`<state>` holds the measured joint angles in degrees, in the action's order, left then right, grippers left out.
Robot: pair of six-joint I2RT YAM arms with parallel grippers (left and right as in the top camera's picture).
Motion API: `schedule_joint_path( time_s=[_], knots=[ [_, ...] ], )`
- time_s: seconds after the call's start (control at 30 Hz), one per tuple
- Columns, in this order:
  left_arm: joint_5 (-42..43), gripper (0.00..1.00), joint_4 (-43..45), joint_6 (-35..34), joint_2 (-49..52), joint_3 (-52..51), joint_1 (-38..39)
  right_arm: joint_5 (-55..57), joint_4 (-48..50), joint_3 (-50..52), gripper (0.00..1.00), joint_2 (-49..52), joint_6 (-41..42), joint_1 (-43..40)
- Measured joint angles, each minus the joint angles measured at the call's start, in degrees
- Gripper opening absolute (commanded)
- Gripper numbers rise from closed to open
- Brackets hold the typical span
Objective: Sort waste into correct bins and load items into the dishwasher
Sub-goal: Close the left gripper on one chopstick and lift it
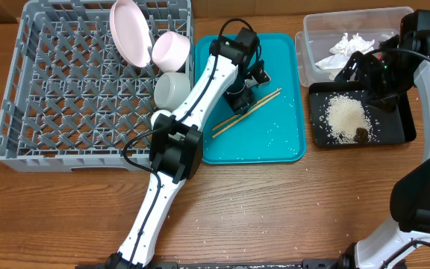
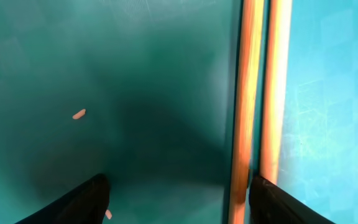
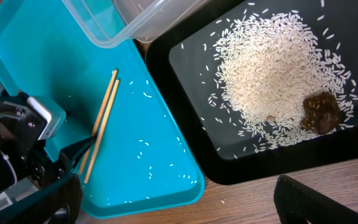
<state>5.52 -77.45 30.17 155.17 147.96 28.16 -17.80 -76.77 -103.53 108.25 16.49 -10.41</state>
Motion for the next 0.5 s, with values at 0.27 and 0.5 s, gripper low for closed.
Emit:
schedule_joint_path(
  time_s=[0.27, 0.5],
  knots=[
    [-0.85, 0.04, 3.13, -0.42, -0.87, -2.23, -0.04, 0.0, 0.0, 0.0, 1.0, 0.0, -0.02, 0.0],
    [-0.85, 0.04, -0.63, -3.96, -0.87, -0.85, 0.0, 0.0, 0.02, 0.0, 1.0, 0.0, -0.02, 0.0]
  ],
)
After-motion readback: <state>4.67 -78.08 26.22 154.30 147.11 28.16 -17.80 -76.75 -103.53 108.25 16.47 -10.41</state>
